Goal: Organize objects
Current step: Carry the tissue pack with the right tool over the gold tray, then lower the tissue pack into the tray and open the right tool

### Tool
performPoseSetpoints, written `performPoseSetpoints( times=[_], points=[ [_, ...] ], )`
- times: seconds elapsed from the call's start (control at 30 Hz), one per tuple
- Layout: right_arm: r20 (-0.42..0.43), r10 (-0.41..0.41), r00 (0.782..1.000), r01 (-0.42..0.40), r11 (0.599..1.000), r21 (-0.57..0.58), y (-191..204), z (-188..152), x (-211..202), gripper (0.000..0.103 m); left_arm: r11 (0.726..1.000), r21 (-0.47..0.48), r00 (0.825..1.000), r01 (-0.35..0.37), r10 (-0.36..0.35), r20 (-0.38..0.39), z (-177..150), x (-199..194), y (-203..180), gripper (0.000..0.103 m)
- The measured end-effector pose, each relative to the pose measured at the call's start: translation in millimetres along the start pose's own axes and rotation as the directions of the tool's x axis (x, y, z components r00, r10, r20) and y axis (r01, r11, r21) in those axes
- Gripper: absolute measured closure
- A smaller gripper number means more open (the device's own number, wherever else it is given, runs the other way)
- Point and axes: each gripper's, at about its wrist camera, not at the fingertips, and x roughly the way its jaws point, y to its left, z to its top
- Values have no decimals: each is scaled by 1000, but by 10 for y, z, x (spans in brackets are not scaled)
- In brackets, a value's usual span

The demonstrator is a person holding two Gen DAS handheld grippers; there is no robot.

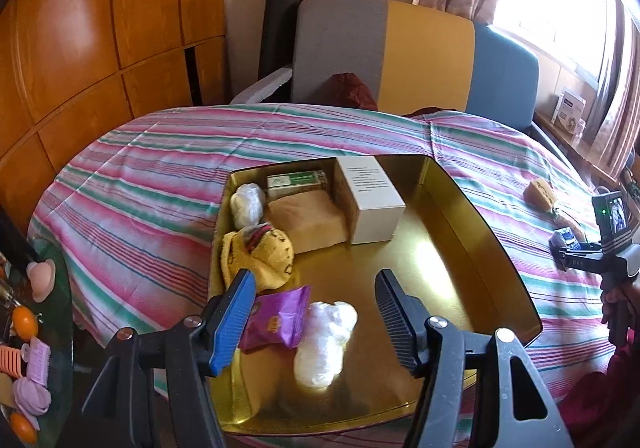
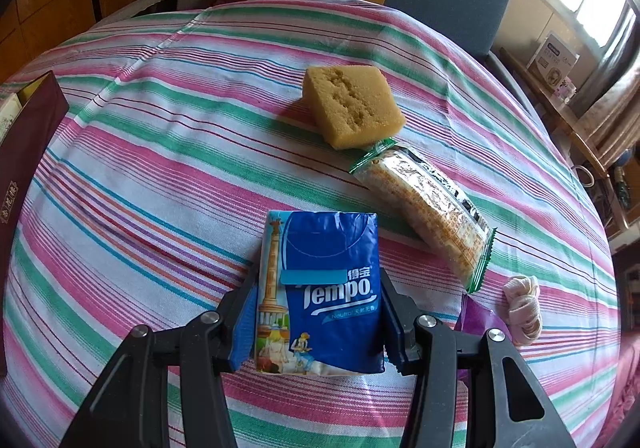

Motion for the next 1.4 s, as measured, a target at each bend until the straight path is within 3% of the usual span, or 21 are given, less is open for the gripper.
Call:
performPoseSetpoints(
  times=[0.2,0.43,0.53,0.7,0.8,0.83,0.9,1.1,1.23,1.3,1.4],
  points=[
    [-38,-6,999,9,998,68,24,-12,-136,51,1000,-23,1000,-19,19,5,-44,-33,185,40],
    [53,88,995,-93,992,90,260,58,-637,51,999,-42,1000,-27,27,2,-51,-44,324,40],
    [110,164,980,-169,985,40,538,161,-925,51,999,-45,1000,-29,29,-1,-37,-56,388,40],
    [161,315,935,-307,949,-76,1218,319,-1324,51,996,-59,998,-67,67,-8,-29,-89,645,40],
    [144,407,902,-392,912,-123,1680,390,-1416,51,993,-86,996,-85,85,-13,-41,-86,786,40],
    [144,407,902,-392,912,-123,1680,390,-1416,51,991,-100,996,-89,88,-15,-47,-79,827,40],
    [110,440,891,-418,891,-175,2210,451,-1367,51,990,-111,996,-90,89,-17,-68,-56,864,40],
    [-39,479,877,-477,857,-194,3096,528,-933,51,991,-120,997,-63,59,-40,-141,42,910,40],
    [-83,488,869,-494,842,-218,3383,496,-800,50,990,-131,997,-60,53,-57,-151,111,948,40],
    [-114,515,850,-527,821,-221,3520,456,-748,48,989,-135,997,-65,57,-61,-163,127,958,40],
    [-92,532,842,-538,812,-227,3525,438,-795,37,988,-130,995,-82,74,-63,-170,141,949,40]
  ],
)
